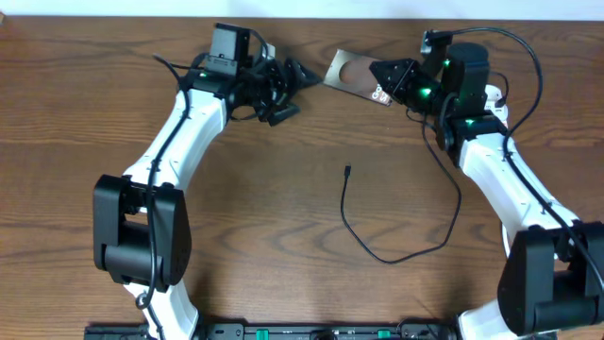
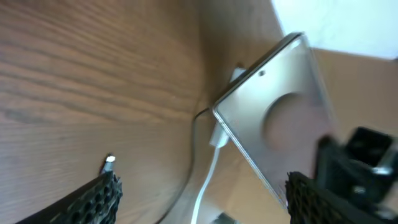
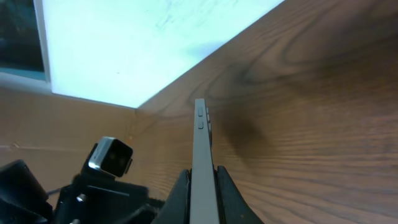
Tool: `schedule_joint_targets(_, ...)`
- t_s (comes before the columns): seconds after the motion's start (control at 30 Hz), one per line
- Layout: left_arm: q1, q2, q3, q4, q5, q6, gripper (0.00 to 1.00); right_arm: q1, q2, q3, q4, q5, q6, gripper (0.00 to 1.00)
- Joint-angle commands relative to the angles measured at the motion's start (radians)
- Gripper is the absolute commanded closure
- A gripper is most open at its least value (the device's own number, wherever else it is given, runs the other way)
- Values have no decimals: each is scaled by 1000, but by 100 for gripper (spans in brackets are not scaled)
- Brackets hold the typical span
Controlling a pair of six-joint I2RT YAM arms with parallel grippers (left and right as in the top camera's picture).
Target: Plug charger to phone and switch on socket
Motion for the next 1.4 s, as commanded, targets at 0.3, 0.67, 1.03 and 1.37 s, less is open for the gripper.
schedule_joint_targets(0.3, 56, -26, 12, 374, 179, -373, 14, 45, -3, 18, 135, 168, 396, 99)
schedule_joint_targets(0.67, 46, -26, 12, 417, 206, -407, 14, 87, -2, 18, 250, 198, 489, 99)
schedule_joint_targets(1.03, 30, -26, 12, 418, 162, -414, 14, 142, -1, 18, 256, 166, 560, 99)
schedule_joint_targets(1.37, 30, -26, 12, 466, 152, -417, 15, 158, -1, 18, 259, 59, 620, 99)
